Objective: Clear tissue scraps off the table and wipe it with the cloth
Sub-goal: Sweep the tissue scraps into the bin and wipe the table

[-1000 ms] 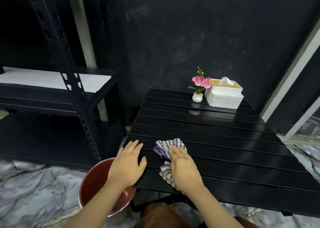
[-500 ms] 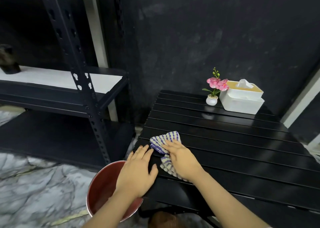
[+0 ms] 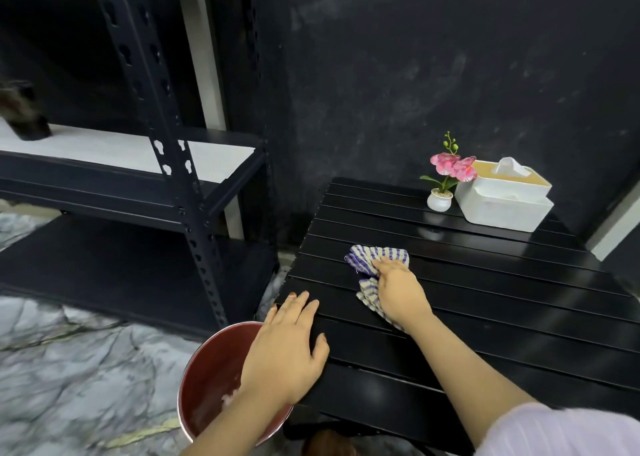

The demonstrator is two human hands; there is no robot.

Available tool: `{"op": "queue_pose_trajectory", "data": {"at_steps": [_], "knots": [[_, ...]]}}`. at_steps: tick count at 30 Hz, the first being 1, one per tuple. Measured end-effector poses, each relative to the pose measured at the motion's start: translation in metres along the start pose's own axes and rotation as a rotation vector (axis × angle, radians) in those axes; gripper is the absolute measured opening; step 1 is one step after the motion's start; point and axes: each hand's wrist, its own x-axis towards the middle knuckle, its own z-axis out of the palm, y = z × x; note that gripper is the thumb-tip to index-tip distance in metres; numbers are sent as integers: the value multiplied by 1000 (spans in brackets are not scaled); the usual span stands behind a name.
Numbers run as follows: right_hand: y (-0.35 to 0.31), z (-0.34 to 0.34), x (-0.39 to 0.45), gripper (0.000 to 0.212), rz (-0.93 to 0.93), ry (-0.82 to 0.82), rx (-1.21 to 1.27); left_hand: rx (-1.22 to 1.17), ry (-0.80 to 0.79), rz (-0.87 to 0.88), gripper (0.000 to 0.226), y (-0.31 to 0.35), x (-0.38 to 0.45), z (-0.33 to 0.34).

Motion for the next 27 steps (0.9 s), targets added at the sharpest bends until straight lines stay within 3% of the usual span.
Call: {"op": "queue_pose_trajectory", "data": {"at_steps": [7, 19, 27], "knots": [[-30, 13, 51, 46, -37, -47, -32, 17, -2, 18, 81, -2, 1, 1], [-54, 21, 40, 47, -325, -154, -25, -6, 2, 4, 83, -5, 2, 1], [-21, 8, -21, 46, -187, -61, 6, -24, 15, -8, 86, -3, 0, 0]]}}
